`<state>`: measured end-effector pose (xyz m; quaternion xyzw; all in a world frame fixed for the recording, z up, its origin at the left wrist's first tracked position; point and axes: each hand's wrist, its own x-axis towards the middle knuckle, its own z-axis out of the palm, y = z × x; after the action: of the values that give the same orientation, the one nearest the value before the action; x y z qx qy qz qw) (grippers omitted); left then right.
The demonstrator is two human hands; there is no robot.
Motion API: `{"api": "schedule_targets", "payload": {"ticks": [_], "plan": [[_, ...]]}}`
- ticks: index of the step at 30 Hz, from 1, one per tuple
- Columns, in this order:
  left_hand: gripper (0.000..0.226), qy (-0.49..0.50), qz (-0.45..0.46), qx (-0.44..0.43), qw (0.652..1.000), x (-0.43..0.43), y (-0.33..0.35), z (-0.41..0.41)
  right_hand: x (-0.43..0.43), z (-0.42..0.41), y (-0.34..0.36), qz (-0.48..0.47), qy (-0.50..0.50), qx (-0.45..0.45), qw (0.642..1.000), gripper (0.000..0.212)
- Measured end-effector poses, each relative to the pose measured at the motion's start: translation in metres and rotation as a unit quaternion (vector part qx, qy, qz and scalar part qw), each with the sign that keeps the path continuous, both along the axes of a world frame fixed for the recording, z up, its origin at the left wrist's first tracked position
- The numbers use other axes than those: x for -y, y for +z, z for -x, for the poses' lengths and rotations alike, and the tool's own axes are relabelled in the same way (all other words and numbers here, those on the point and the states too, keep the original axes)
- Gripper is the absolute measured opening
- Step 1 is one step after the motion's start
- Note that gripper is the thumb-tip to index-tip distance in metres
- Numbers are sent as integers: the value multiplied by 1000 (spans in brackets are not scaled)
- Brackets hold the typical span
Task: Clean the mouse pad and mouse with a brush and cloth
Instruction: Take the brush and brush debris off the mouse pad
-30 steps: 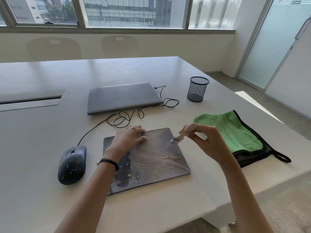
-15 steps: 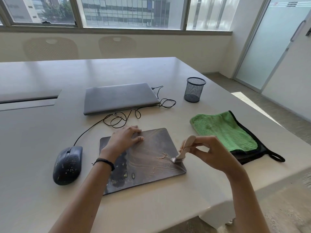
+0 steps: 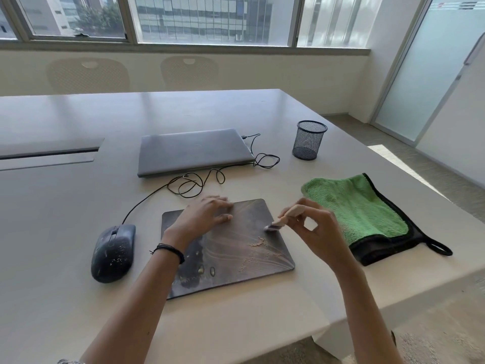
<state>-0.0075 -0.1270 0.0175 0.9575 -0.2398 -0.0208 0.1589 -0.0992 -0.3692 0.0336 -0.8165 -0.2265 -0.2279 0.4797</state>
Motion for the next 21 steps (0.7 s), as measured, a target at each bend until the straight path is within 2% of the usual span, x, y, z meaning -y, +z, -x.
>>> {"api": "schedule_targets", "payload": {"ticks": [2,5,10,14,21], "plan": [[44,0,10,-7,1000,-2,-1,-1,0,0,0,5,-3,-14,1000,19],[44,5,15,-13,1000,-3,0,-1,3,1,-2,22,6,-38,999,8],[43,6,22,-14,1000,-3,0,-1,9,10,3,29,17,-55,998,20],[43,9,24,-19,1000,-2,0,-1,11,16,6,39,27,-76,996,17],[43,10,23,-16,1000,-1,1,0,12,15,14,21,-16,-25,999,22]]}}
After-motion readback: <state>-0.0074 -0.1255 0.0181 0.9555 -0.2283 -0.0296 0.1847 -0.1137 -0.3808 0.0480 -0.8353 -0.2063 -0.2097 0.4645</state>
